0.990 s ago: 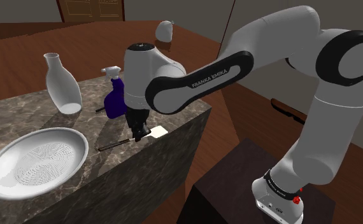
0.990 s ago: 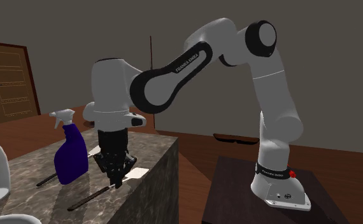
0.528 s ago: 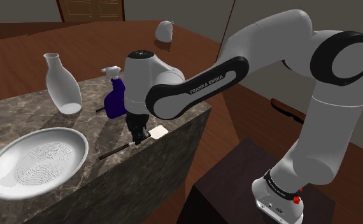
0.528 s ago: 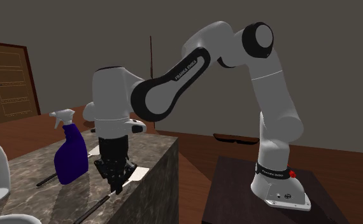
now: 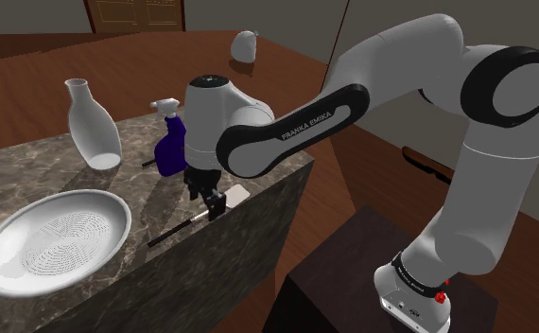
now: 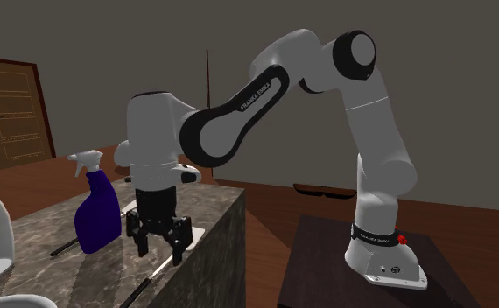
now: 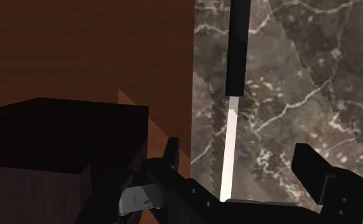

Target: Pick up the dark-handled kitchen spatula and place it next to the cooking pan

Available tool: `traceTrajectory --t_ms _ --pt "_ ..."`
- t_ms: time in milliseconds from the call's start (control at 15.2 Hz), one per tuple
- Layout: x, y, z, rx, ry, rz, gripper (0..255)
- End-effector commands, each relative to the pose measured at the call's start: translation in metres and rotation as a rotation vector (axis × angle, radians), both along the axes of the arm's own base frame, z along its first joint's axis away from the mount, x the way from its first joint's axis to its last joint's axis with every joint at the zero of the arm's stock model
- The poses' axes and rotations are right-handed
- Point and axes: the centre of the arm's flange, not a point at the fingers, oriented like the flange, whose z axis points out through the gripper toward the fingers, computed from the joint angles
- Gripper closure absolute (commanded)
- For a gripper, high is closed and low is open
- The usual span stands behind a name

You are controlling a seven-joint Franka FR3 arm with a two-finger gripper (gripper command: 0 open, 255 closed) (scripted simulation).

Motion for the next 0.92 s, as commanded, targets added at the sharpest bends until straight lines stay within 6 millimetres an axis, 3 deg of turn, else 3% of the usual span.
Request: traceTrajectory --t_ms 0,66,330,858 --pt "0.000 0.000 0.000 0.000 0.000 0.000 0" --pt "0.000 0.000 0.000 0.000 0.000 0.000 0" --pt "0.000 -0.003 0.050 0.000 0.000 0.000 0" --pt "0.000 -0.003 0.050 0.000 0.000 0.000 0"
